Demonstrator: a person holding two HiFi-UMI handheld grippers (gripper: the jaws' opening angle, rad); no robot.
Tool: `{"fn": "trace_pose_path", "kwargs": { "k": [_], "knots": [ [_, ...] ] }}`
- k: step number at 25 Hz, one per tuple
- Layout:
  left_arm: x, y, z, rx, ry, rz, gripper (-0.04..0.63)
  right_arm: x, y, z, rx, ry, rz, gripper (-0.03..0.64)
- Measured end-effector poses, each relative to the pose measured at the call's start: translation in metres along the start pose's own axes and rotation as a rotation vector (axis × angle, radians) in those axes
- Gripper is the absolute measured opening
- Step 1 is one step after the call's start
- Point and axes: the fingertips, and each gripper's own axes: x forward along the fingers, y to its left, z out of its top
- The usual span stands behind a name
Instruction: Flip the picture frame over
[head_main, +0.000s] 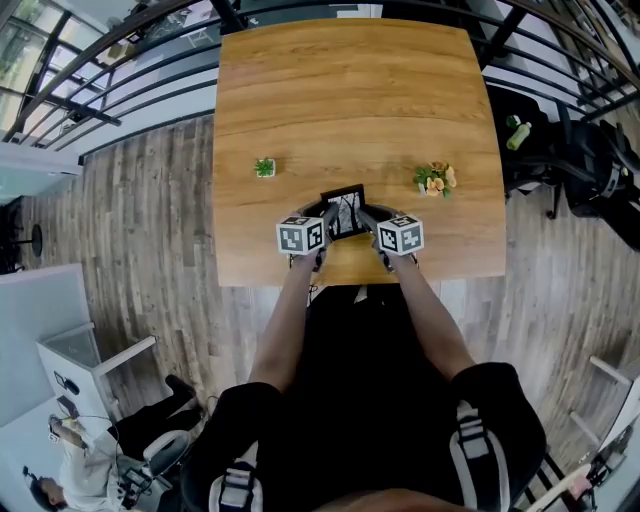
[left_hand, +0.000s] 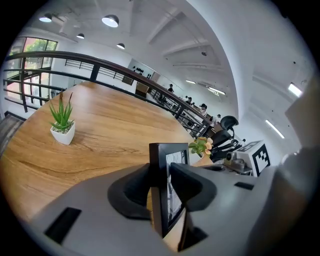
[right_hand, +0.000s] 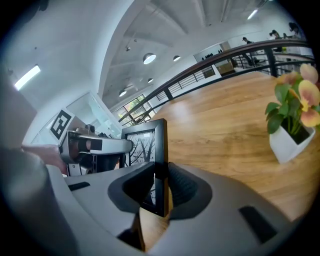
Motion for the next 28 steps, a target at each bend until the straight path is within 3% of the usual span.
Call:
{"fn": "trace_pose_path", "kwargs": {
  "k": [20,28],
  "knots": [
    [0.036,0.040,-0.017,0.069,0.083,0.027,0.152,0.030,-0.021,-0.015,-0.014,0.001,-0.147,0.089],
    [0.049,0.043,-0.020,0.118,0.084,0.039,0.160,0.032,-0.031,-0.019,0.036,-0.016,-0.161,0.089]
  ]
}}
